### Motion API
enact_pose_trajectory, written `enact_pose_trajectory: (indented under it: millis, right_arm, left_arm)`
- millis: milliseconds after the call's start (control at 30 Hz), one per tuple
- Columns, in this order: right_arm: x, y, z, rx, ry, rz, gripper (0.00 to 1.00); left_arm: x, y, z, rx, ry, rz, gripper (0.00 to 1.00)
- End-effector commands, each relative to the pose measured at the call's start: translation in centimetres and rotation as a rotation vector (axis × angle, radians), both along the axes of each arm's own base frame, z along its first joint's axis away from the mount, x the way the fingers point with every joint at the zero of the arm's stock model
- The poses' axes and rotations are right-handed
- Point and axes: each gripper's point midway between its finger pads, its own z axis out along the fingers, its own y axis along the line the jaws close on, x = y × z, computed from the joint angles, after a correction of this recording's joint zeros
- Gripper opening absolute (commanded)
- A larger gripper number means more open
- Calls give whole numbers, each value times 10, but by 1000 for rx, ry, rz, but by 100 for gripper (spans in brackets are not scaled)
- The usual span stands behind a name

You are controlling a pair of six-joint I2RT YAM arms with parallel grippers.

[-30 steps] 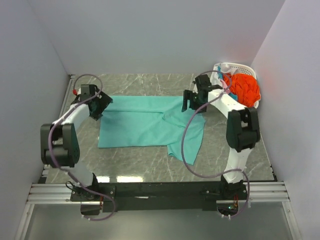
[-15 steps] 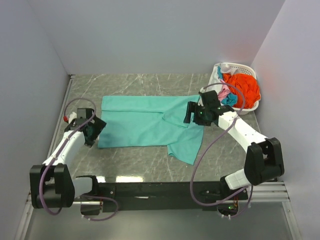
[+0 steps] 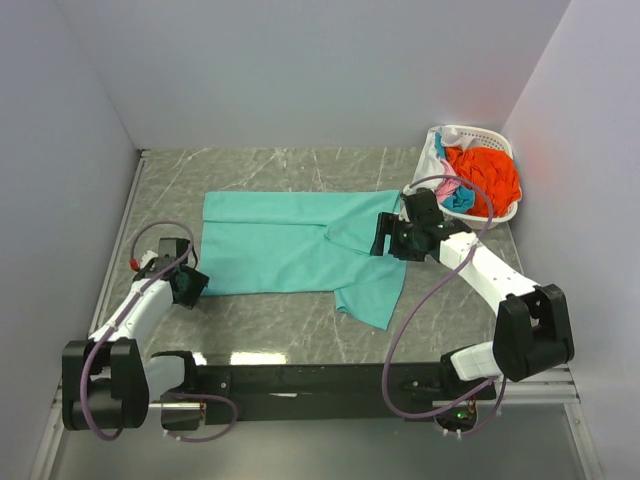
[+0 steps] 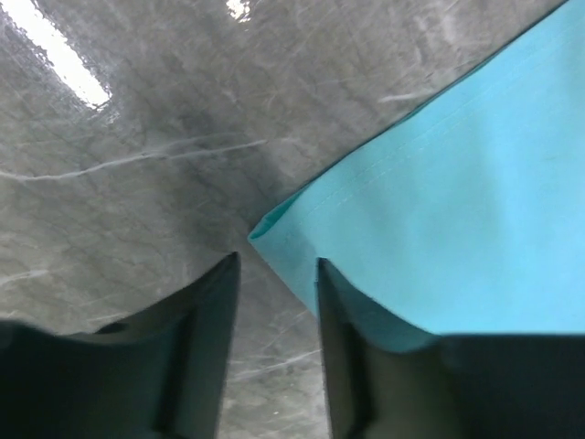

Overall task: Fold and stack the t-shirts
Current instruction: Fold the tshirt

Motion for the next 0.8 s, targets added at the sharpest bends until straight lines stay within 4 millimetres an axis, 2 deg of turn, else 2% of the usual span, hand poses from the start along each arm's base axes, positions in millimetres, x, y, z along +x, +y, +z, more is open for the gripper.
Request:
enact_pose_trajectory:
  millis: [0, 33, 233, 367, 433, 500, 533, 633, 733, 767]
  right_arm:
    - [5, 1, 6, 3, -34, -9, 87]
    - [4, 0, 6, 2, -35, -10, 87]
    - [-1, -4, 7, -18, -37, -6, 86]
    - [-13, -1, 7, -62, -34, 30, 86]
    - [-21, 7, 8, -111, -47, 61, 86]
    - [-33, 14, 7, -133, -31, 98, 85]
    - [-40, 24, 7, -160, -38, 136, 85]
    - [-64, 37, 2, -218, -16, 210, 84]
    - [-90, 41, -8, -287, 24, 270, 83]
    - [-106, 52, -11, -295, 32, 331, 83]
  left_arm:
    - [1, -1, -5, -10, -4, 7, 42]
    - [1, -3, -6, -18, -5, 0, 34]
    - [2, 1, -11, 4, 11, 2, 26]
    - [7, 2, -11, 10, 0, 2, 25]
    - [7, 2, -12, 10, 1, -5, 16]
    - [8, 1, -12, 6, 0, -12, 2]
    - [8, 0, -13, 6, -2, -17, 1]
    - [9, -1, -11, 5, -19, -32, 1]
    - [11, 1, -6, 16, -44, -38, 1]
    - [11, 1, -5, 21, -49, -43, 1]
